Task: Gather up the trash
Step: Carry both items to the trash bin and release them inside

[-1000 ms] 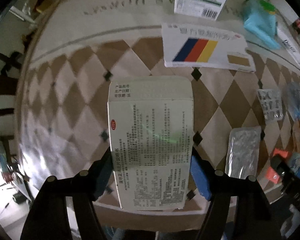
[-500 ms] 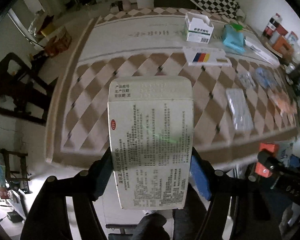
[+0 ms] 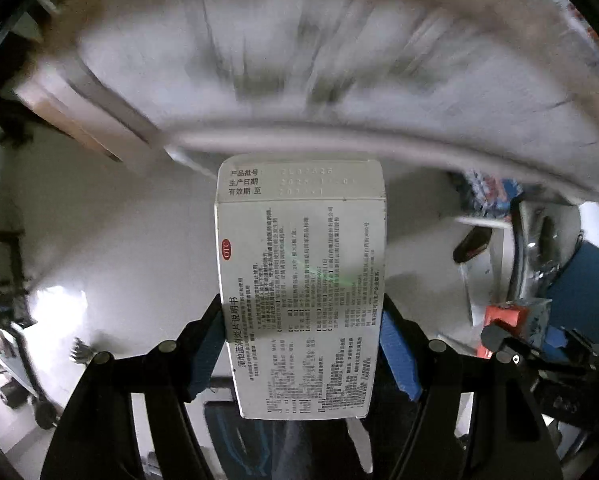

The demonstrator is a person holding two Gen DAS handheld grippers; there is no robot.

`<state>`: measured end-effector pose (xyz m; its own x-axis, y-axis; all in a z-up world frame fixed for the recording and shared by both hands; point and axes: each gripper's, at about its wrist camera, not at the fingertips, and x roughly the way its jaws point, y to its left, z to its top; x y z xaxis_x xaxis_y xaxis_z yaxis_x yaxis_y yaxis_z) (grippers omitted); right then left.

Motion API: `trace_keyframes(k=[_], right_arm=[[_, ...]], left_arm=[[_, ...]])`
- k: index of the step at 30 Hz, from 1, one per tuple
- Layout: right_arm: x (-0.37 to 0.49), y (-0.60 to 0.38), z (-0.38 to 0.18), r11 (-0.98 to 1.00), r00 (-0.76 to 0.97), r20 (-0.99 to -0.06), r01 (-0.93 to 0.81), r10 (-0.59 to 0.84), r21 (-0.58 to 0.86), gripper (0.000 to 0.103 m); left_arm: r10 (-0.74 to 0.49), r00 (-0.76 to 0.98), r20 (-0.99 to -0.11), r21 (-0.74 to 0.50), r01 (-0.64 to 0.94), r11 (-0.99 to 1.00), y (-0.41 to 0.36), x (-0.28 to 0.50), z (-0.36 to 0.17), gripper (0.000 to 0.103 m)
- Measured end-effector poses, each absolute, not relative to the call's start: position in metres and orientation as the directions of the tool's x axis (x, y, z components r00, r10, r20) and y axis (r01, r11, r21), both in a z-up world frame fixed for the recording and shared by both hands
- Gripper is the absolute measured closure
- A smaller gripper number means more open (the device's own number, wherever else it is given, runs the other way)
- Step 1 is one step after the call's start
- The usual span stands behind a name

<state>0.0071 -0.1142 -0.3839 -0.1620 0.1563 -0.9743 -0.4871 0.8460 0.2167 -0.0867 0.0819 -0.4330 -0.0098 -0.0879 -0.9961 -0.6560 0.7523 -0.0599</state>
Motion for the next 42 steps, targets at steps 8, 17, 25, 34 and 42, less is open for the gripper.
trace_keyframes(k=[8,17,25,34,42], right_arm=[[0.0,-0.075,-0.561,0.846,-0.272,-0.953,-0.47,0.134,0.253,0.011],[-0.008,-0.033,-0.694,0.811,-0.363,-0.918,-0.483,0.157,0.33,0.0],[-0.026,-0.031,-0.684,0.764,-0.242,-0.969,-0.618,0.041,0.187,0.0],[-0.023,-0.045,-0.647,0.746,-0.093,-0.995,-0.665,-0.044,0.029,0.0],[-0.028,-0.053,-0.593,0.756,-0.07,-0.997,-0.655,-0.032,0.022,0.0]], left_arm=[[-0.293,-0.034,-0.955,-0.176,-0.73,0.66,0.107,-0.093,-0.621,0.022],[-0.194,-0.078,-0.978,-0.051,-0.809,0.585,0.115,-0.13,-0.663,0.002],[-0.03,-0.157,-0.987,0.106,-0.783,0.612,0.108,-0.153,-0.626,0.002],[-0.031,-0.125,-0.992,0.073,-0.743,0.665,0.097,-0.154,-0.597,0.003],[-0.015,-0.087,-0.996,0.053,-0.724,0.688,0.087,-0.152,-0.547,0.003]])
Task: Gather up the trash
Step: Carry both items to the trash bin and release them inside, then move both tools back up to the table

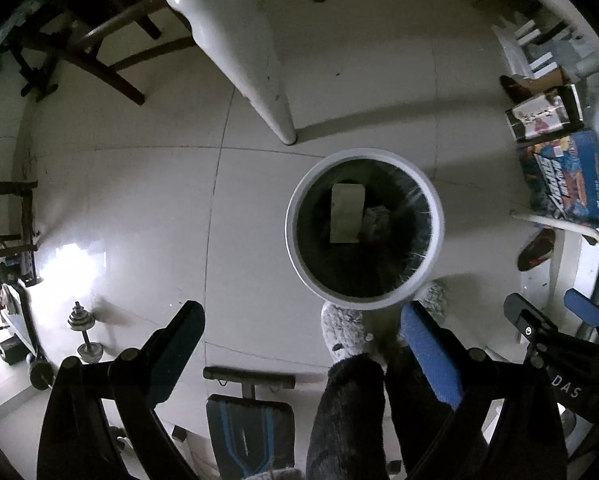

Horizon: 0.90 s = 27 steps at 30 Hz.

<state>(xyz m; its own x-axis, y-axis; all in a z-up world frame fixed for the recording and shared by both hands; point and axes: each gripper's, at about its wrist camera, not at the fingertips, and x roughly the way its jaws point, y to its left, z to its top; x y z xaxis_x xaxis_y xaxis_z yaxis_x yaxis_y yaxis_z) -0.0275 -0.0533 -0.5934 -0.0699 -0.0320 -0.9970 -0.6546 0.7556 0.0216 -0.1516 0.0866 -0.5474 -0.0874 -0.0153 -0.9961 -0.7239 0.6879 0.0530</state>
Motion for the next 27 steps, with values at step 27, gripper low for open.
trace_keyframes(k=[27], right_arm=[[-0.044,-0.071,-0.243,0.777,-0.054,-0.972,-0.591,0.229,0.216,0.0]], left_arm=[[0.142,0.139,-0.98,0.001,-0.709,0.705,0.071,-0.154,-0.247,0.003]])
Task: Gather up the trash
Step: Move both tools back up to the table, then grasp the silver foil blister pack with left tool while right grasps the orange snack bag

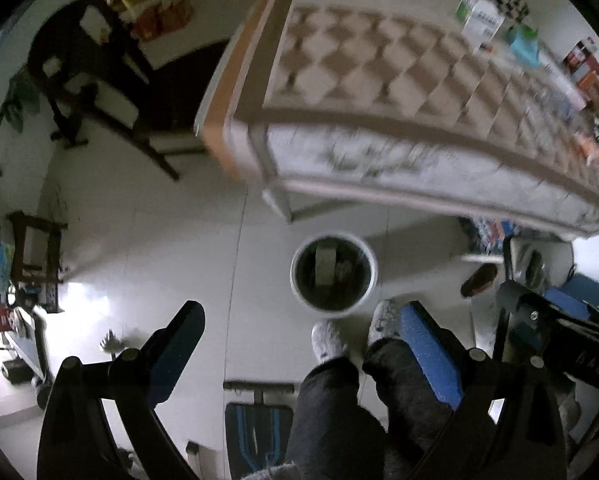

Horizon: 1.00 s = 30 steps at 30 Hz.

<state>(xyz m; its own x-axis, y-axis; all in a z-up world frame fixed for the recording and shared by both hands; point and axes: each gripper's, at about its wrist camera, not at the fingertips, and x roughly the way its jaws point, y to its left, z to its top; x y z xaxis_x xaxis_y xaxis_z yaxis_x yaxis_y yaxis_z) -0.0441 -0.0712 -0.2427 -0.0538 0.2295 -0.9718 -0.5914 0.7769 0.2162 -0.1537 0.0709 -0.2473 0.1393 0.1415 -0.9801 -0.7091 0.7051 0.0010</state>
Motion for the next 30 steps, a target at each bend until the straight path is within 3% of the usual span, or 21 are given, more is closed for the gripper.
trace_keyframes(k=[9,20,22,26,27,29,30], right_arm=[[0.099,-0.116,-0.179,0.886,0.097,-0.959,-0.418,0.265,0.202,0.0],[0.378,-0.268,-0.208,0.985,0.151,-0.975,0.019,0.165,0.169,0.0],[0.415,-0.285,-0.227,0.979,0.123,-0.977,0.084,0.173,0.184,0.008],[0.458,-0.295,-0.258,0.961,0.085,-0.974,0.167,0.209,0.221,0.012],[0.467,-0.295,-0.264,0.958,0.075,-0.973,0.176,0.217,0.227,0.016],[0.478,-0.292,-0.275,0.949,0.059,-0.968,0.193,0.243,0.25,0.018],[0.48,-0.292,-0.279,0.944,0.053,-0.965,0.2,0.256,0.261,0.023]], left_arm=[[0.142,0.199,-0.97,-0.023,-0.653,0.757,0.071,0.005,-0.223,0.003],[-0.117,0.084,-0.99,-0.144,-0.621,0.771,0.017,0.245,-0.299,0.004],[-0.159,0.022,-0.987,-0.138,-0.63,0.764,0.009,0.274,-0.321,0.004],[-0.164,-0.052,-0.985,-0.096,-0.627,0.773,0.002,0.31,-0.354,0.004],[-0.145,-0.076,-0.987,-0.067,-0.621,0.781,0.0,0.315,-0.36,0.012],[-0.089,-0.105,-0.991,-0.007,-0.611,0.791,-0.004,0.324,-0.362,0.014],[-0.07,-0.105,-0.992,0.008,-0.603,0.797,-0.006,0.326,-0.36,0.017]])
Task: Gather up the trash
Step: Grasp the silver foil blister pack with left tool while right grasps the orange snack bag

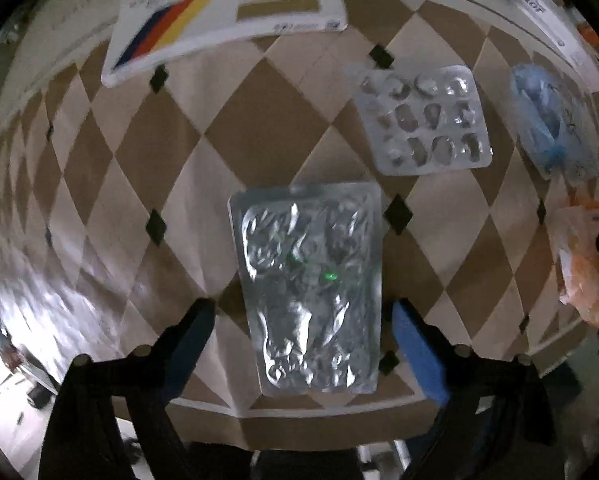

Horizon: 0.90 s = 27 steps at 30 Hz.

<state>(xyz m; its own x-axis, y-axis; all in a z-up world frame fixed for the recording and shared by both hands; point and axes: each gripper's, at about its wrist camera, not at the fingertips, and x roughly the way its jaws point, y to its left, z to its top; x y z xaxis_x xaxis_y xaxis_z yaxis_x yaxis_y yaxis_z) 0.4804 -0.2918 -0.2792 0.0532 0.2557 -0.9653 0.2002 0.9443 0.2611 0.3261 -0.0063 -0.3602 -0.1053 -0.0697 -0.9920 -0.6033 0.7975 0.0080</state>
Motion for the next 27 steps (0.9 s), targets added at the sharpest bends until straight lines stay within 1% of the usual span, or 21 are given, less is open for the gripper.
trace_keyframes(k=[1,2,3,4,5,6,7,11,19,24,27], right_arm=[[0.483,-0.288,-0.284,0.942,0.044,-0.964,0.203,0.263,0.267,0.033],[0.484,-0.285,-0.287,0.938,0.041,-0.959,0.203,0.279,0.281,0.039],[0.484,-0.282,-0.288,0.934,0.043,-0.956,0.202,0.29,0.293,0.055],[0.484,-0.279,-0.289,0.932,0.047,-0.953,0.199,0.299,0.302,0.061],[0.48,-0.278,-0.287,0.931,0.057,-0.951,0.196,0.303,0.309,0.063],[0.475,-0.275,-0.286,0.931,0.065,-0.949,0.188,0.307,0.314,0.069],[0.473,-0.272,-0.284,0.934,0.072,-0.949,0.173,0.306,0.314,0.073],[0.463,-0.266,-0.27,0.938,0.081,-0.944,0.119,0.319,0.327,0.076],[0.428,-0.241,-0.235,0.947,0.109,-0.941,-0.05,0.32,0.316,0.08],[0.381,-0.209,-0.207,0.937,0.137,-0.934,-0.167,0.329,0.306,0.08],[0.348,-0.192,-0.194,0.924,0.144,-0.926,-0.215,0.35,0.316,0.08]], left_arm=[[-0.078,-0.099,-0.992,-0.002,-0.608,0.794,-0.008,0.329,-0.359,0.027],[-0.079,-0.094,-0.992,-0.006,-0.61,0.792,-0.01,0.33,-0.357,0.031],[-0.068,-0.084,-0.994,-0.004,-0.605,0.797,-0.013,0.331,-0.354,0.041],[-0.041,-0.09,-0.995,0.02,-0.587,0.809,-0.017,0.333,-0.352,0.041],[-0.025,-0.093,-0.995,0.033,-0.568,0.822,-0.02,0.333,-0.351,0.041],[-0.016,-0.09,-0.996,0.037,-0.558,0.829,-0.022,0.334,-0.351,0.041],[-0.014,-0.09,-0.996,0.039,-0.552,0.833,-0.023,0.334,-0.35,0.041],[0.02,-0.063,-0.998,0.05,-0.524,0.85,-0.027,0.333,-0.337,0.041],[0.085,0.066,-0.994,0.039,-0.508,0.86,-0.024,0.298,-0.274,0.041],[0.129,0.163,-0.978,0.025,-0.521,0.853,-0.01,0.248,-0.228,0.041],[0.148,0.222,-0.964,0.009,-0.526,0.85,0.0,0.203,-0.201,0.041]])
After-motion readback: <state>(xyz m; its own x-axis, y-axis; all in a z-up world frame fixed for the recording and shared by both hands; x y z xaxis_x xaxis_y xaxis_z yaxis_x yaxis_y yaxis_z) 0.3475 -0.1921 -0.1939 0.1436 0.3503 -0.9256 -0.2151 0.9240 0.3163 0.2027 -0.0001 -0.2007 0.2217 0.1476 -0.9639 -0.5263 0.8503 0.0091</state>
